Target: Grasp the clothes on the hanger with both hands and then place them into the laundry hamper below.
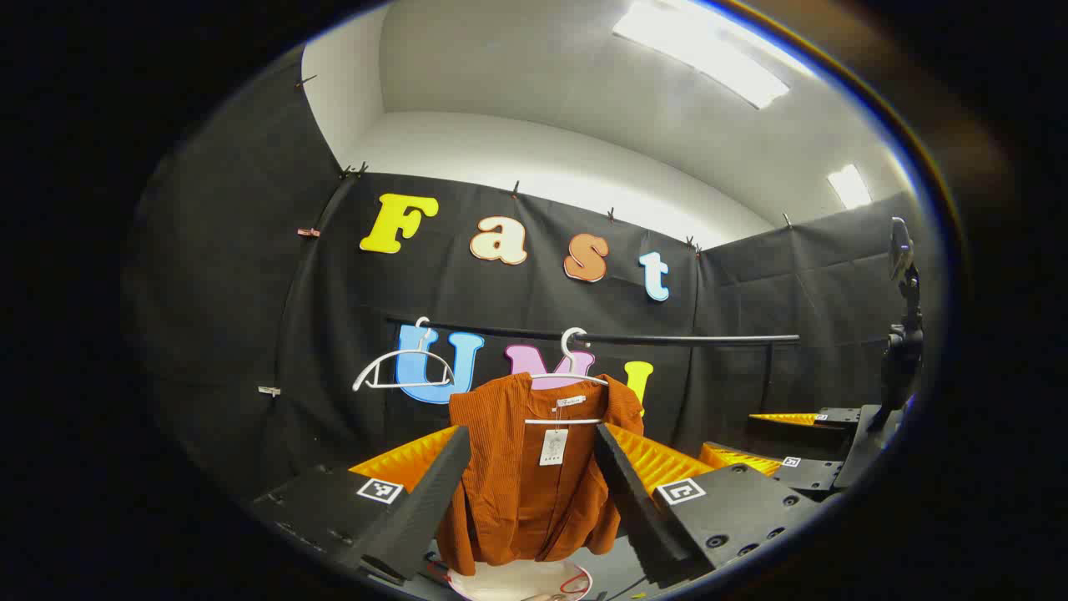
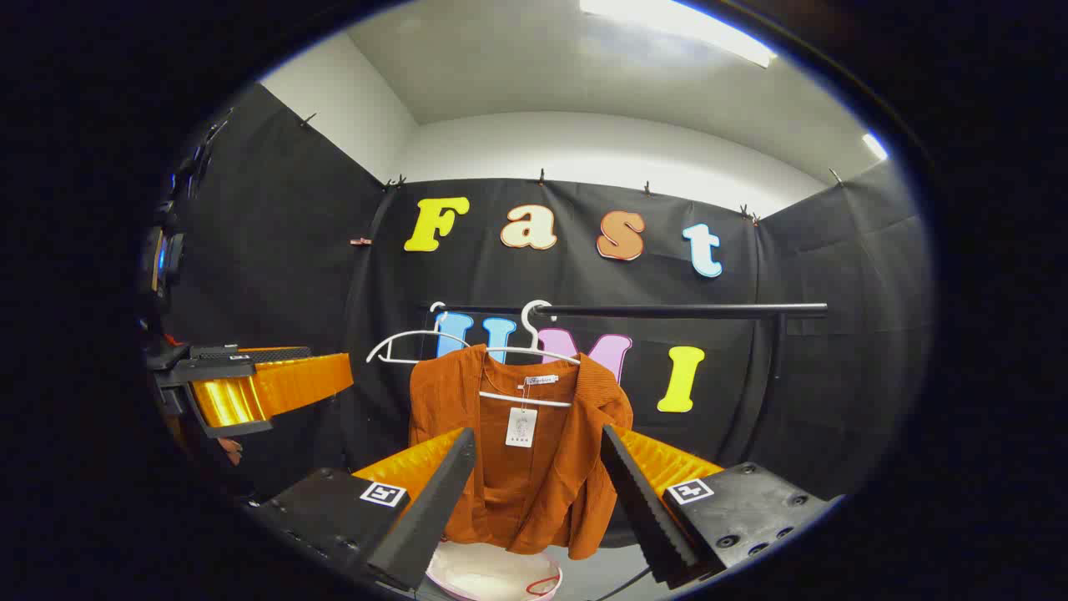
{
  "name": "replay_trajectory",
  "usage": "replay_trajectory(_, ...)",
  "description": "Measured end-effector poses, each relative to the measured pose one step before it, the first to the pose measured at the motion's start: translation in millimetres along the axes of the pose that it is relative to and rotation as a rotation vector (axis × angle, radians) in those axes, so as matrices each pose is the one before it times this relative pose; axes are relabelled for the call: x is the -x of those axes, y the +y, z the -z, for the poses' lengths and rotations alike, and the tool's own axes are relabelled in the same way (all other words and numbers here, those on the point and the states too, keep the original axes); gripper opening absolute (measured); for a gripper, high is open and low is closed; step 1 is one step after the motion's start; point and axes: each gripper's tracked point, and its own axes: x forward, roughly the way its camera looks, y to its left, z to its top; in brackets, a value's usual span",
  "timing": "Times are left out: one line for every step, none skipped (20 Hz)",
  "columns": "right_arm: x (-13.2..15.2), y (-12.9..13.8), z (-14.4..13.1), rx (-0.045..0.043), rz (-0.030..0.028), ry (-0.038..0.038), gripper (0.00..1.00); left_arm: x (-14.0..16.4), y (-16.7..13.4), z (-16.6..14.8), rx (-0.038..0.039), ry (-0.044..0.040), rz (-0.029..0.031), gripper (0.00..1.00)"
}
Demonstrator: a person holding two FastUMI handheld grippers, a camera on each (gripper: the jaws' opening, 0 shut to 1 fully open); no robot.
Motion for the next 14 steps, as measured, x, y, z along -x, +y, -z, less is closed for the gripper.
replay_trajectory(-0.6,-1.5,-0.33,-0.00652,-0.00344,-0.00156,0.97,0.51,-2.04,0.16,-0.00653,0.00267,0.00174,0.94)
replay_trajectory(-0.74,-0.85,-0.07,-0.00648,-0.00306,-0.00043,0.97,-0.58,-3.11,0.51,-0.00613,0.00139,0.00184,0.94)
replay_trajectory(-1.08,-1.26,-0.1,-0.00499,-0.00286,-0.00058,0.97,-0.28,-2.74,0.65,-0.00371,0.00176,0.0023,0.94)
replay_trajectory(0.23,-1.04,-0.77,-0.00268,-0.00417,-0.00177,0.97,-0.3,-1.94,0.19,-0.00121,0.00032,-0.00091,0.94)
replay_trajectory(-0.03,0.02,-0.98,0.0005,-0.00359,-0.00196,0.97,0.45,-0.93,-0.76,0.00007,-0.00073,-0.0037,0.94)
replay_trajectory(0.74,-0.62,-1.41,0.00281,-0.00258,-0.00342,0.97,0.23,-1.71,0.54,0.00114,-0.00319,-0.0035,0.94)
replay_trajectory(0.87,-0.3,-1.02,0.00391,-0.00197,-0.00284,0.97,1.06,-1.31,-1.77,0.00065,-0.00382,-0.00136,0.94)
replay_trajectory(0.04,-0.33,0.85,0.00288,-0.00238,-0.00082,0.97,-0.08,-0.88,0.47,-0.00014,-0.00222,-0.00144,0.94)
replay_trajectory(0.6,0.79,-0.27,-0.00072,-0.0029,0.00004,0.97,1.03,-0.46,-0.58,-0.00077,-0.00105,-0.00072,0.94)
replay_trajectory(0.22,0.47,0.39,-0.00366,-0.00199,0.00137,0.97,-0.3,-0.65,0.7,-0.00146,0.00004,-0.00165,0.94)
replay_trajectory(0.88,0.25,0.56,-0.00501,-0.0008,0.00155,0.97,0.11,0.11,0.36,-0.00125,0.00168,-0.00108,0.94)
replay_trajectory(0.8,0.17,-0.37,-0.00351,0.00044,0.00054,0.97,0.31,0.2,1.53,-0.00017,0.00212,-0.00068,0.94)
replay_trajectory(0.98,-0.43,-1.05,-0.0015,0.00206,-0.00038,0.97,1.27,0.07,-0.77,0.00067,0.00118,0.00089,0.94)
replay_trajectory(1.73,-0.89,-0.3,0.00044,0.00225,-0.00263,0.97,0.62,-0.36,-0.04,0.00079,-0.00033,0.00079,0.94)
